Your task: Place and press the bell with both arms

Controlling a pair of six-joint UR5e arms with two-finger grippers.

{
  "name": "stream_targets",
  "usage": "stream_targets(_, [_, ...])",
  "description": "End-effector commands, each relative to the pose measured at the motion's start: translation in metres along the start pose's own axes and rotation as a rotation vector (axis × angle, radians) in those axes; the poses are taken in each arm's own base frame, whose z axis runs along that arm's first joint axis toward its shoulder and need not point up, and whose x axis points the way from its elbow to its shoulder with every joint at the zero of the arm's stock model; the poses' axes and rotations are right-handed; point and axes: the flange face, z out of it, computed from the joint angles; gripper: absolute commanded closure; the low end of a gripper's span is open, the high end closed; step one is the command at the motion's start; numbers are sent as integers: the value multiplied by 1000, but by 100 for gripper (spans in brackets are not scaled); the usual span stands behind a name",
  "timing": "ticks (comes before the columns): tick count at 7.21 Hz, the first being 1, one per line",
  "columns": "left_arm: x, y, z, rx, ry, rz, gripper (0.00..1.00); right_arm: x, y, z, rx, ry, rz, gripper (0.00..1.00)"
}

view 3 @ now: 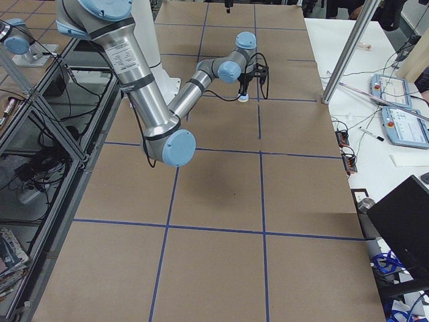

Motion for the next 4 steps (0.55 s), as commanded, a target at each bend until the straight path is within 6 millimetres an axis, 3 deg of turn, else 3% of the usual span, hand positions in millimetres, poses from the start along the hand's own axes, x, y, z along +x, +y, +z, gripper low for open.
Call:
stream_targets(1, [-12,12,6,-24,-11,34,0,146,-23,-59,-21,13,-105,64])
stream_targets(2, [-25,17,6,-31,-23,83,0,218,-34,-76,-16,39,-152,1])
stream_targets(3, [-41,22,0,-27,-38,125,0,292,-39,-94,0,80,-239,0])
stream_targets(4, [-63,31,-6,-24,-55,147,0,351,-39,-111,11,111,-295,0])
